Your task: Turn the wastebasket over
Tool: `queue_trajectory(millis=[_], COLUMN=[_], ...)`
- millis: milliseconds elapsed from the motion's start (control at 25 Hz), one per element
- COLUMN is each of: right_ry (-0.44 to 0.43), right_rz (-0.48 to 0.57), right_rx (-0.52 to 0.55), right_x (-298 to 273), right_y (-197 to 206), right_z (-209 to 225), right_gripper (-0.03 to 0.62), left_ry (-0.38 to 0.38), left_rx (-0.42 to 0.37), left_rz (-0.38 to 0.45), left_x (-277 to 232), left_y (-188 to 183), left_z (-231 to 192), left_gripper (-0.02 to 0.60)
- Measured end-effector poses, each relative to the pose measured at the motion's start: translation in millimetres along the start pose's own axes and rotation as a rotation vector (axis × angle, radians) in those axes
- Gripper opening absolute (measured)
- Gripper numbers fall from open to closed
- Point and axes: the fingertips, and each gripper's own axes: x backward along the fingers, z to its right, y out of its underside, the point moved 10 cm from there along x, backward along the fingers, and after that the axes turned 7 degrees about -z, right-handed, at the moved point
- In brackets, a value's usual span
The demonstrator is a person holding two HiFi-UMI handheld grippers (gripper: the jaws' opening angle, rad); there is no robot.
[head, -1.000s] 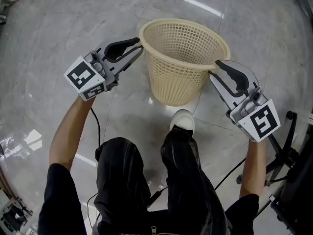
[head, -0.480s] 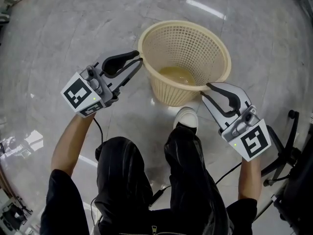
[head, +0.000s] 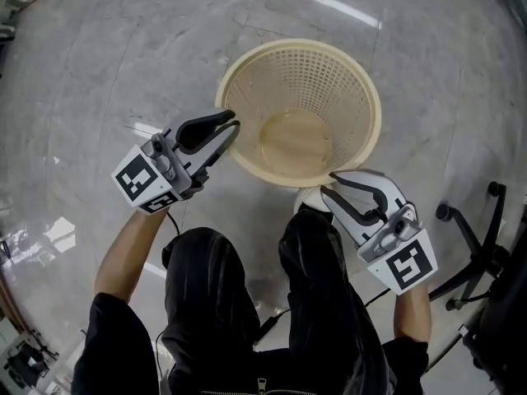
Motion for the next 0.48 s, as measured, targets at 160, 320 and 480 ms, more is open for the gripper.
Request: queue_trajectory(millis=[160, 320, 480], right_ry=[-0.009, -0.008, 0.014], right_rz=[-0.025, -0.038, -0.11], right_rx=[-0.016, -0.013, -0.122], right_x=[3, -2, -14], right_y=[9, 23, 45], right_z=[-3, 1, 13], right_gripper=[0.078, 0.077, 0.057], left_ry=[-0.006, -0.016, -0.001], left_rx=[-0.054, -0.062, -0.058], left_rz=[-0.027, -0.113, -0.103], left_x=[-6, -12, -26], left_y=[0, 5, 8], left_z=[7, 10, 0], left_gripper=[0.055, 0.04, 0.037])
